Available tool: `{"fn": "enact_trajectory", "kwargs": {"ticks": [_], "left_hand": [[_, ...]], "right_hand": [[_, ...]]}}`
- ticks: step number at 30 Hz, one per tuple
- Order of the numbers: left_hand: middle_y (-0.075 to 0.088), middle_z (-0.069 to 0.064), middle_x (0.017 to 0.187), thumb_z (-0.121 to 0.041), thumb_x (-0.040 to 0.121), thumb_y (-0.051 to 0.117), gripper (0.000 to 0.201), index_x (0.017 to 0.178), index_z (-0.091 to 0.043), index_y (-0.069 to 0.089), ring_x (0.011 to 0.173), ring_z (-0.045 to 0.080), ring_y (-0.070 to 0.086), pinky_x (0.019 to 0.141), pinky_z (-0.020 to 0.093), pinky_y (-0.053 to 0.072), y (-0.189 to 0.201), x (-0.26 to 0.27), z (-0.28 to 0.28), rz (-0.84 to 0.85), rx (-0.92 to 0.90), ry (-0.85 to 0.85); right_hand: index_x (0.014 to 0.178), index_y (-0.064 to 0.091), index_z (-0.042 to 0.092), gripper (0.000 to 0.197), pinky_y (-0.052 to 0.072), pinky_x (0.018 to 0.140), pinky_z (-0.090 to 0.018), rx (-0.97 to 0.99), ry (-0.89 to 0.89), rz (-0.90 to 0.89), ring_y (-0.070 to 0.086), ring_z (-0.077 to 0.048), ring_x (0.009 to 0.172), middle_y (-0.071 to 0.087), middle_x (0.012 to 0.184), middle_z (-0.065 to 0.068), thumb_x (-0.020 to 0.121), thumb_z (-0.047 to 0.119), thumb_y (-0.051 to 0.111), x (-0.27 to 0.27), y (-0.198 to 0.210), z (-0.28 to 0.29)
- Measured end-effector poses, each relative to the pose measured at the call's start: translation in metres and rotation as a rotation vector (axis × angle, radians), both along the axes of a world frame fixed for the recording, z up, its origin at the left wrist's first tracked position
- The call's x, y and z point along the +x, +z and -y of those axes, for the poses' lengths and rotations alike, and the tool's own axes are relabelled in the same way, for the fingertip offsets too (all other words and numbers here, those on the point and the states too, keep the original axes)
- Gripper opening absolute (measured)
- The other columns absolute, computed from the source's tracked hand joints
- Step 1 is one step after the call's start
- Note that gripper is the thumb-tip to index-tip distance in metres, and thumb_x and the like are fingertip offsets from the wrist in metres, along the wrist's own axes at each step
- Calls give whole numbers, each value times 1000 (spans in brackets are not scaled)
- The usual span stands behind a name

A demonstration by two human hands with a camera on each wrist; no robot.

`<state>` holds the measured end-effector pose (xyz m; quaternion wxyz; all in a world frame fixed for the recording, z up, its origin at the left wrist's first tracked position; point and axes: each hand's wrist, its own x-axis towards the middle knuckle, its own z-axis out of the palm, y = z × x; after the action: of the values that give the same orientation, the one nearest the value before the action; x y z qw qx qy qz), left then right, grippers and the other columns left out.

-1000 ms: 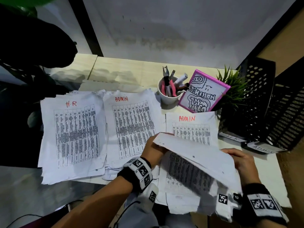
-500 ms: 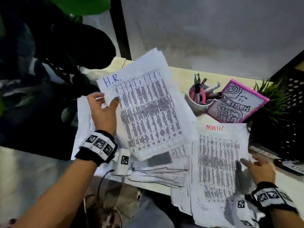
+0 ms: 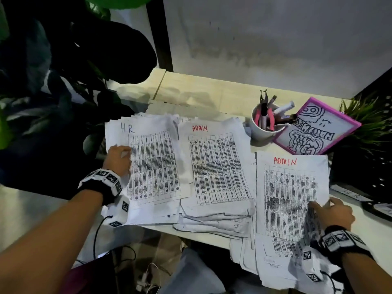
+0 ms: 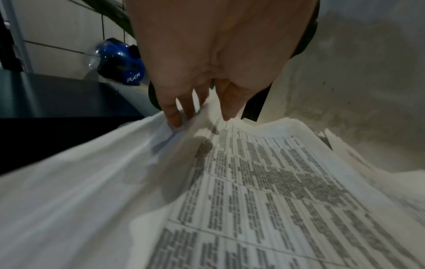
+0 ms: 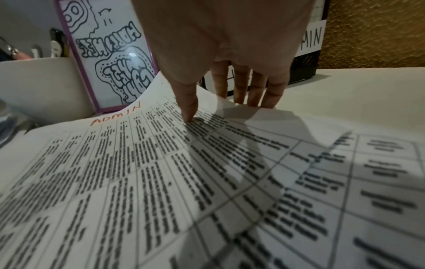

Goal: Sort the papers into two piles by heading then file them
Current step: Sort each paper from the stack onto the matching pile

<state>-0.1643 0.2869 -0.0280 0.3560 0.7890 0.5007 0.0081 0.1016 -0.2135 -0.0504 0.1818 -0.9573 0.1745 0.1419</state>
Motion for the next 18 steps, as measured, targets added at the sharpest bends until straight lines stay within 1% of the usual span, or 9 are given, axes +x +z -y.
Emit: {"fn": "enact_trajectory", "kwargs": {"ticks": [2, 5, 7, 9, 12, 14, 16, 17, 18], "left_hand": [[36, 23, 143, -4, 85, 55, 26, 109, -6, 65, 125, 44, 42, 97, 46, 45, -1, 9, 12, -17, 170, 77], [14, 16, 156, 0, 90, 53, 28, 116, -8, 61, 141, 34, 18, 108, 35, 30, 17, 37, 58, 103, 264, 111], [17, 13, 155, 0, 90, 53, 29, 117, -8, 61, 142, 30, 17, 110, 27, 22, 21, 61, 91, 197, 242, 21], [26, 12, 151, -2, 89, 56, 27, 115, -9, 61, 139, 30, 25, 113, 34, 24, 20, 84, 124, 269, 196, -83], [38, 10, 142, -5, 89, 57, 23, 111, -10, 62, 132, 28, 37, 111, 43, 32, 18, 113, 179, 383, 85, -234], [44, 10, 137, -4, 90, 55, 21, 109, -10, 62, 128, 26, 43, 108, 43, 38, 16, 129, 214, 445, -43, -299], [51, 12, 128, -2, 89, 55, 21, 108, -11, 61, 118, 31, 53, 100, 44, 45, 17, 142, 244, 491, -161, -314], [54, 13, 125, -2, 89, 56, 23, 111, -11, 59, 114, 33, 55, 98, 42, 47, 17, 148, 257, 495, -228, -310], [54, 14, 127, -4, 90, 58, 30, 118, -11, 55, 116, 32, 54, 99, 35, 45, 17, 152, 268, 465, -304, -298]], "right_hand": [[127, 52, 1, 62, 40, 95, -50, 6, 28, 26, 42, -46, 118, 45, 126, -31, 77, 27, 77, 1, -3, 0], [108, 61, 4, 44, 49, 88, -47, 95, 2, 107, 56, -40, 103, 58, 111, -26, 71, 21, 78, 2, -5, 2], [85, 63, 5, 17, 51, 76, -38, 158, -42, 140, 59, -33, 80, 63, 86, -20, 73, 14, 71, 1, 1, 3], [74, 62, 5, 4, 45, 66, -30, 175, -71, 170, 54, -29, 68, 59, 71, -16, 76, 7, 64, 0, 5, 5], [62, 61, 1, 16, 35, 51, -27, 224, -2, 226, 47, -27, 56, 54, 59, -16, 78, 5, 63, 2, 2, 14], [73, 70, -1, 11, 37, 57, -26, 280, 56, 268, 52, -26, 61, 62, 68, -20, 81, 6, 67, 4, 3, 23], [94, 72, -5, 15, 46, 75, -27, 401, 71, 305, 62, -25, 75, 71, 82, -18, 82, 2, 69, 4, 11, 30], [99, 71, -4, 18, 51, 79, -27, 502, 50, 300, 64, -20, 75, 72, 81, -12, 81, -2, 68, 3, 17, 33], [99, 71, -1, 21, 54, 76, -24, 627, 4, 286, 65, -13, 69, 72, 71, -2, 81, -7, 65, 3, 20, 37]]}}
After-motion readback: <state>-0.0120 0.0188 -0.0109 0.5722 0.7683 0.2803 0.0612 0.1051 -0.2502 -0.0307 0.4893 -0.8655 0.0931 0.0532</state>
